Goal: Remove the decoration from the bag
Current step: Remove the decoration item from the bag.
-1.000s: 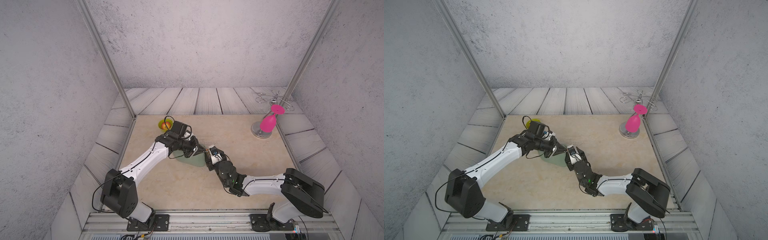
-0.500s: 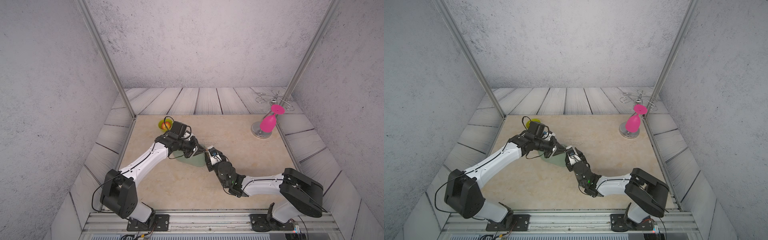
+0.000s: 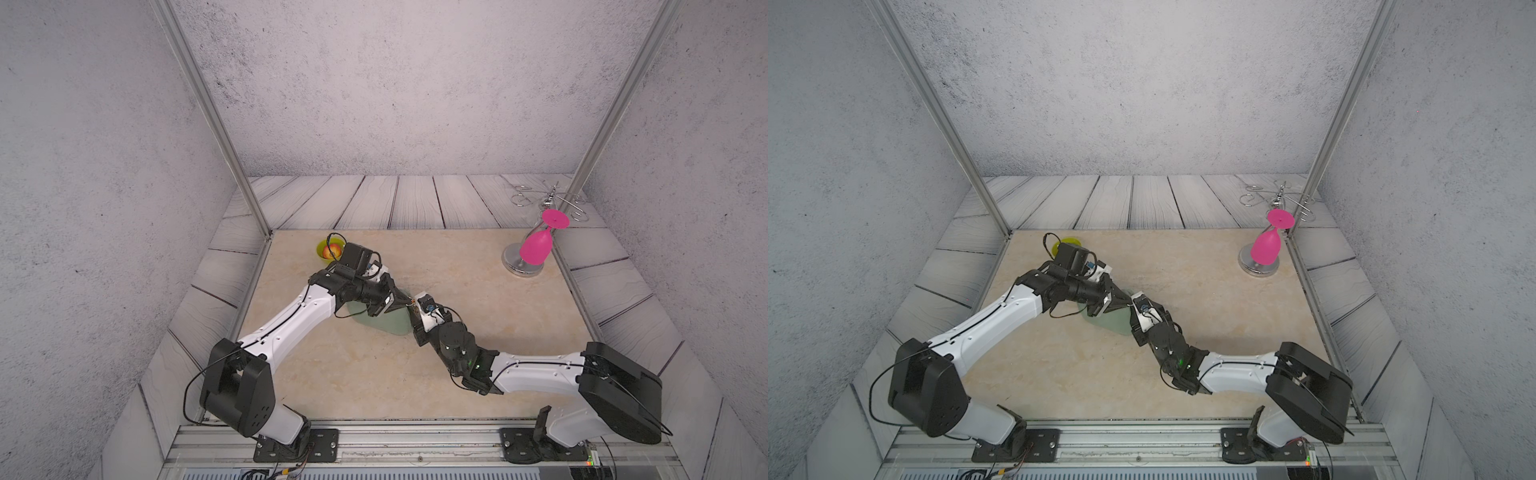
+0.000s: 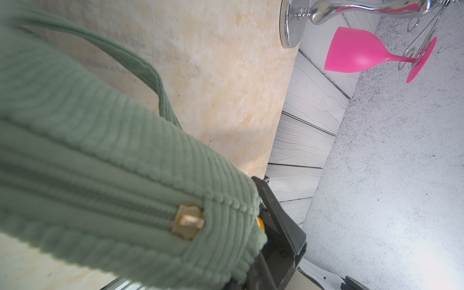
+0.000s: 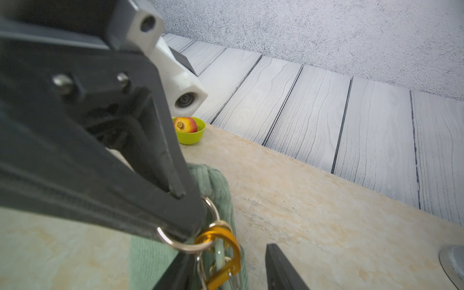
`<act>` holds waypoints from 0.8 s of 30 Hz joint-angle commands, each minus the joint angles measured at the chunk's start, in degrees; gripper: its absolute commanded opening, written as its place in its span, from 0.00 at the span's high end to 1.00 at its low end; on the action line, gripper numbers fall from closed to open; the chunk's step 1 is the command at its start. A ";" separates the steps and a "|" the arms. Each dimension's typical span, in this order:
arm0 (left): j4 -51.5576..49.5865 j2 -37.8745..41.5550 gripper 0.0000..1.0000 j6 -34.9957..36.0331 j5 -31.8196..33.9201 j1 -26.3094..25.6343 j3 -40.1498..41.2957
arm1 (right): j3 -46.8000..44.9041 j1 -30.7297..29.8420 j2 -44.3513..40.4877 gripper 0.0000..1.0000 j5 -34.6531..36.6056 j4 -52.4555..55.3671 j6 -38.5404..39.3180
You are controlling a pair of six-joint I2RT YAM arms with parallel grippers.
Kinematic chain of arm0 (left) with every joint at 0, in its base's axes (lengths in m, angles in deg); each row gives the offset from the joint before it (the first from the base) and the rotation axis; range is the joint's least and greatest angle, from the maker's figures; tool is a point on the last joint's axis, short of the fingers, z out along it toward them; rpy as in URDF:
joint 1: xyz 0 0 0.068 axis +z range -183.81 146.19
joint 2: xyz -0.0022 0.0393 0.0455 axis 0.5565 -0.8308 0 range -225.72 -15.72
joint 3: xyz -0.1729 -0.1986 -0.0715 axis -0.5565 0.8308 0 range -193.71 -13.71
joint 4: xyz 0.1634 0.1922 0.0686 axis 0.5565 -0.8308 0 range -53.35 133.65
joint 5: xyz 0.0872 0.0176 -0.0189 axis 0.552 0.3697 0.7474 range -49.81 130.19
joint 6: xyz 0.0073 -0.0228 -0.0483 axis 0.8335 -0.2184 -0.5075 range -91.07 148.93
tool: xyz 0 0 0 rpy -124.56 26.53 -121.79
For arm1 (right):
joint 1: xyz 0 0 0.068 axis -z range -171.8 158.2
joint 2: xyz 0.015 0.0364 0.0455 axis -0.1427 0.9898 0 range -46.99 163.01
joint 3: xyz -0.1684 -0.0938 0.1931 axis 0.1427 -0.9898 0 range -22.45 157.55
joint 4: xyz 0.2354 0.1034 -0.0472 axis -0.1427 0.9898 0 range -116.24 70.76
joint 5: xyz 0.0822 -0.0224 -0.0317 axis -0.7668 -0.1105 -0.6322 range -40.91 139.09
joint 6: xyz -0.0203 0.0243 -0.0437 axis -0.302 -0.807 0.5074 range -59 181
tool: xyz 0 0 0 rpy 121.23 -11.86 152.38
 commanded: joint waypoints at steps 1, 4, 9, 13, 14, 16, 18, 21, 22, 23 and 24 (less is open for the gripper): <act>0.74 2.26 1.00 1.13 -1.45 0.32 0.33 | 0.43 -0.13 0.08 0.50 -0.52 0.66 -0.58; 0.73 2.34 1.00 0.78 -1.37 0.32 0.04 | 0.60 -0.13 0.79 0.50 -0.27 0.48 -0.74; 1.04 2.72 1.00 -0.40 -1.19 0.32 0.04 | 1.13 -0.14 2.03 0.52 0.18 0.46 -0.64; 1.17 2.99 1.00 -0.89 -0.85 0.32 0.02 | 1.21 -0.18 2.62 0.55 0.87 -0.27 -0.55; 1.09 2.98 1.00 -0.96 -0.85 0.35 0.16 | 1.27 -0.15 2.60 0.55 0.85 -0.19 -0.47; 1.32 3.01 1.00 -0.98 -0.85 0.32 0.34 | 1.38 -0.15 2.47 0.55 0.93 -0.22 -0.32; 1.33 2.84 1.00 -0.90 -0.84 0.32 0.44 | 1.55 -0.13 2.34 0.54 1.05 -0.34 -0.07; 1.57 2.70 1.00 -1.03 -0.85 0.33 0.72 | 1.79 -0.14 2.09 0.53 1.06 -0.26 0.34; 1.72 2.66 1.00 -1.00 -0.85 0.32 0.81 | 1.90 -0.19 2.12 0.53 1.06 -0.23 0.41; 1.69 2.72 1.00 -1.03 -0.85 0.32 0.75 | 2.04 -0.14 2.09 0.53 1.06 -0.19 0.53; 1.69 2.70 1.00 -1.03 -0.85 0.32 0.81 | 2.16 -0.18 2.10 0.52 1.06 -0.20 0.52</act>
